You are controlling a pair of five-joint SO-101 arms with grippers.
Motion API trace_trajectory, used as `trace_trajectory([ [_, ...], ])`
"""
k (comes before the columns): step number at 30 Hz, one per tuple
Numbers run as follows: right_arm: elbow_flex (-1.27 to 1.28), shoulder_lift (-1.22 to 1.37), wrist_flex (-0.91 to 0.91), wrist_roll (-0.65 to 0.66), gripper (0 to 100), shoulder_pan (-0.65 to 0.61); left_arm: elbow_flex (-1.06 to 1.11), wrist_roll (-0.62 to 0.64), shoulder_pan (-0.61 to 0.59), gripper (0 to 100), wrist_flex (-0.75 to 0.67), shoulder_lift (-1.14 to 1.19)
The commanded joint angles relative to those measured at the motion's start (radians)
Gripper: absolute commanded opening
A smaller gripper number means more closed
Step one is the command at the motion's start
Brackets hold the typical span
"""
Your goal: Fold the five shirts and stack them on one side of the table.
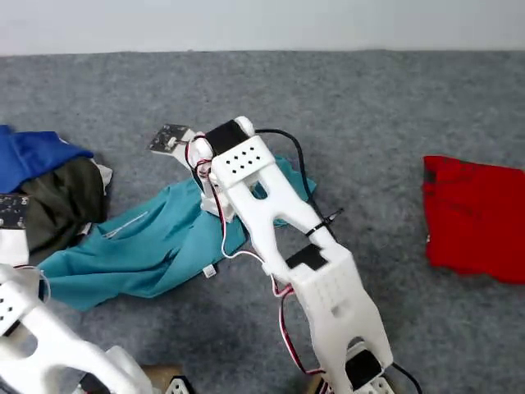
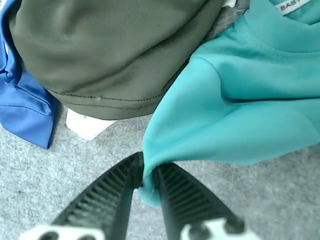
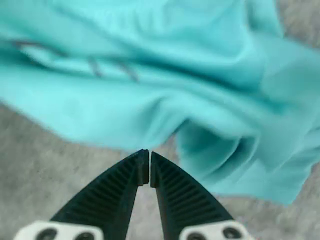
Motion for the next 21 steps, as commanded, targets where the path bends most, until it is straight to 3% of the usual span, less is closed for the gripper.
trace_trajectory([
  [1,0.129,-0.166,0.044,-0.008,1.2,0.01,-0.004,0.009,-0.005,1,0.0,0.0],
  [8,0.325,-0.209,0.039,-0.009,23.5,-0.104,-0.004,0.009,-0.005,1,0.0,0.0],
  [13,0.325,-0.122,-0.033,-0.008,22.2,-0.165,-0.004,0.009,-0.008,1,0.0,0.0],
  [21,0.27,-0.03,-0.124,-0.003,22.3,-0.162,-0.004,0.009,-0.009,1,0.0,0.0],
])
